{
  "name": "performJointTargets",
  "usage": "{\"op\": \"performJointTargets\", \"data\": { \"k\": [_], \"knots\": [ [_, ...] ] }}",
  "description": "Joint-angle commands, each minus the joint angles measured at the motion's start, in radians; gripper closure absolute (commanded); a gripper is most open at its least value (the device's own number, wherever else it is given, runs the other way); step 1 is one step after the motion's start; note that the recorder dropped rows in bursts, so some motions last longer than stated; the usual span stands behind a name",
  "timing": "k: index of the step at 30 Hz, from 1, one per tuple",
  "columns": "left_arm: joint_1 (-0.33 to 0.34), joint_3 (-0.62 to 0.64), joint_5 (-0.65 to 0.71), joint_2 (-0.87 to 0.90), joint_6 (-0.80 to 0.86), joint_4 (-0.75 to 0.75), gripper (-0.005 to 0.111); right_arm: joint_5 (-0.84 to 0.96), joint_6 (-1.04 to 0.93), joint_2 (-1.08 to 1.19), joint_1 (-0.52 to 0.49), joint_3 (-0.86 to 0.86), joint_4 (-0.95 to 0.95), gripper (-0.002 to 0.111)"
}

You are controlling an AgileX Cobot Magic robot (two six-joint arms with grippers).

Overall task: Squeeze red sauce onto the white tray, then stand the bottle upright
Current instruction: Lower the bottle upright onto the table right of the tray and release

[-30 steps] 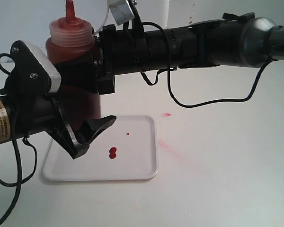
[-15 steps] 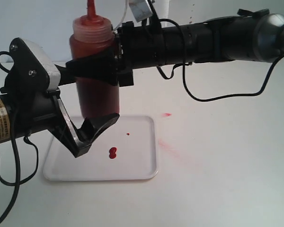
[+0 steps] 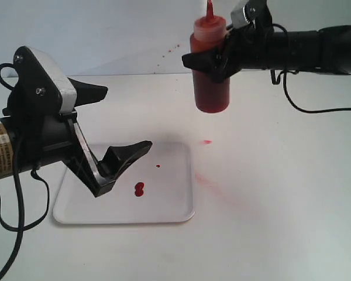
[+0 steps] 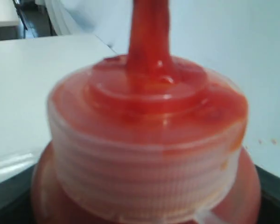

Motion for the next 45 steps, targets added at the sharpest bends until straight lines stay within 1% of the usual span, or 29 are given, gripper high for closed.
{"op": "performJointTargets", "data": {
  "k": [1, 5, 9, 14, 16, 20, 24, 26, 29, 30, 32, 33, 35, 37, 39, 40, 45],
  "knots": [
    [-0.006, -0.006, -0.01, -0.002, 0.002, -0.04, 0.002, -0.014, -0.016, 0.077, -0.035, -0.008, 0.046, 0.108],
    [-0.006, -0.006, -0.01, -0.002, 0.006, -0.054, 0.002, 0.032, -0.016, 0.156, -0.05, -0.038, 0.046, 0.108],
    [-0.006, -0.006, -0.001, -0.002, 0.006, -0.054, 0.002, 0.103, -0.016, 0.238, -0.052, -0.115, 0.046, 0.108],
    [-0.006, -0.006, 0.022, -0.002, 0.008, -0.054, 0.002, 0.11, -0.014, 0.304, -0.045, -0.184, 0.046, 0.108],
    [-0.006, -0.006, 0.023, 0.008, 0.035, -0.054, 0.002, 0.12, -0.014, 0.313, -0.045, -0.192, 0.046, 0.108],
    [-0.006, -0.006, 0.021, 0.061, 0.083, -0.054, 0.002, 0.158, -0.014, 0.319, -0.045, -0.193, 0.046, 0.108],
    [-0.006, -0.006, -0.01, 0.129, 0.084, -0.054, 0.002, 0.164, 0.025, 0.319, -0.045, -0.193, 0.046, 0.108],
    [-0.006, -0.006, -0.051, 0.15, 0.084, -0.09, 0.002, 0.164, 0.066, 0.319, -0.045, -0.193, 0.046, 0.108],
    [-0.006, -0.006, -0.106, 0.152, 0.084, -0.191, 0.002, 0.164, 0.074, 0.319, -0.045, -0.193, 0.033, 0.107],
    [-0.006, -0.006, -0.114, 0.152, 0.084, -0.212, 0.002, 0.162, 0.074, 0.319, -0.045, -0.193, 0.028, 0.104],
    [-0.006, -0.006, -0.116, 0.152, 0.084, -0.241, 0.002, 0.162, 0.074, 0.319, -0.045, -0.193, 0.018, 0.091],
    [-0.006, -0.006, -0.116, 0.152, 0.084, -0.248, 0.002, 0.162, 0.074, 0.319, -0.045, -0.193, 0.018, 0.081],
    [-0.006, -0.006, -0.116, 0.152, 0.084, -0.25, 0.002, 0.162, 0.074, 0.319, -0.045, -0.193, 0.016, 0.057],
    [-0.006, -0.006, -0.116, 0.152, 0.084, -0.271, 0.002, 0.152, 0.066, 0.319, -0.045, -0.193, 0.013, 0.027],
    [-0.006, -0.006, -0.116, 0.152, 0.084, -0.293, 0.002, 0.141, 0.082, 0.319, -0.045, -0.193, 0.013, 0.007],
    [-0.006, -0.006, -0.116, 0.152, 0.084, -0.293, 0.002, 0.141, 0.1, 0.319, -0.045, -0.193, 0.013, 0.003],
    [-0.006, -0.006, -0.121, 0.156, 0.084, -0.293, 0.002, 0.156, 0.163, 0.308, -0.045, -0.193, 0.011, 0.003]
  ]
}}
